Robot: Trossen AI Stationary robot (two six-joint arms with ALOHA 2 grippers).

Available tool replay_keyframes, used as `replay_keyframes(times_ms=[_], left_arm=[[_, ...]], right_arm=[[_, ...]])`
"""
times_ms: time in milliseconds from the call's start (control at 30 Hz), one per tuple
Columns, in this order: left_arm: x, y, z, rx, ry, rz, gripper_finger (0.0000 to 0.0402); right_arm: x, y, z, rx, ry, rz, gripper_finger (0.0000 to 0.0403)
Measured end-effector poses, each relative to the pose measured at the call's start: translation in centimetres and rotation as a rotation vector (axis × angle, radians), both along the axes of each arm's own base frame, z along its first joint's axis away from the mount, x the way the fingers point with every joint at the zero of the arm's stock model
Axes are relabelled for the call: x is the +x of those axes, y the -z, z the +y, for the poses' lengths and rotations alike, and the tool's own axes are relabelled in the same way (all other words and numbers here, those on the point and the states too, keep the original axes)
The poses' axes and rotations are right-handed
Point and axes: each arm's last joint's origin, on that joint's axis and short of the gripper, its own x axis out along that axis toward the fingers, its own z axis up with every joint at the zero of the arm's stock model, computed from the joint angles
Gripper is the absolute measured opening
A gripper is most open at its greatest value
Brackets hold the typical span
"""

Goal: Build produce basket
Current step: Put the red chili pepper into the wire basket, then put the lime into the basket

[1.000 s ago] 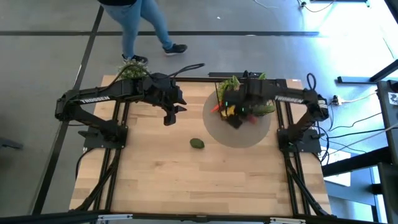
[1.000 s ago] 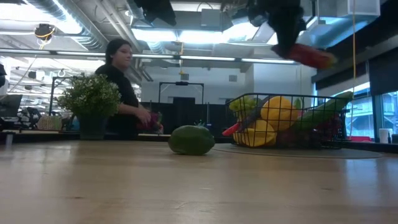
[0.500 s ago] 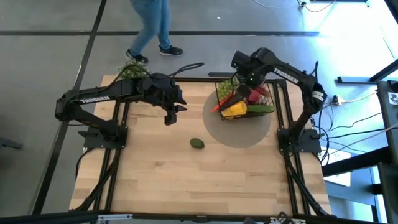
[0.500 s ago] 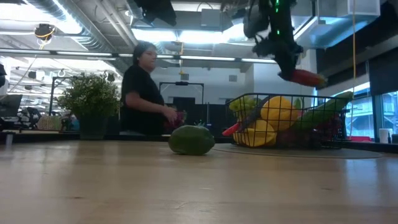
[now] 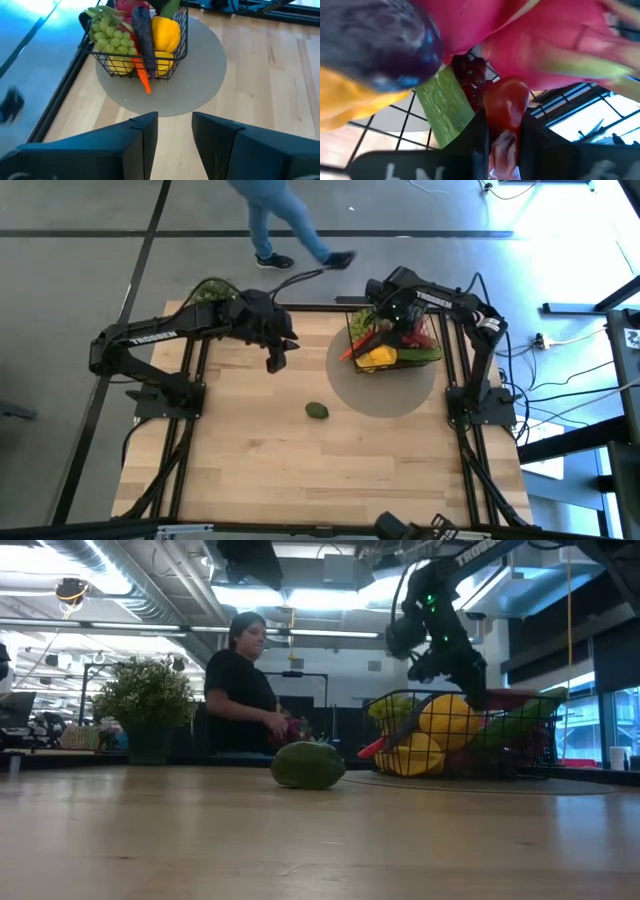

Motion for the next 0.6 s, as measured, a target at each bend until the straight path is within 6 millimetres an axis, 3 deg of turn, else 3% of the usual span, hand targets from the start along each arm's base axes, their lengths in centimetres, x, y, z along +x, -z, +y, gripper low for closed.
replay_keyframes(times_ms=[100, 267, 600], left_arm=[[-0.1, 0.0, 0.2, 0.001, -0.009, 0.000, 0.0108], [-0.2, 0.0, 0.5, 0.001, -0.019, 0.001, 0.0108], [-0.2, 0.0, 0.5, 0.001, -0.019, 0.002, 0.0108]], right_arm=[[0.1, 1.1, -0.1, 0.031, -0.012, 0.031, 0.0049], [0.4, 2.0, -0.3, 0.041, -0.009, 0.045, 0.0097], [0.6, 2.2, -0.5, 0.053, -0.032, 0.037, 0.0138]])
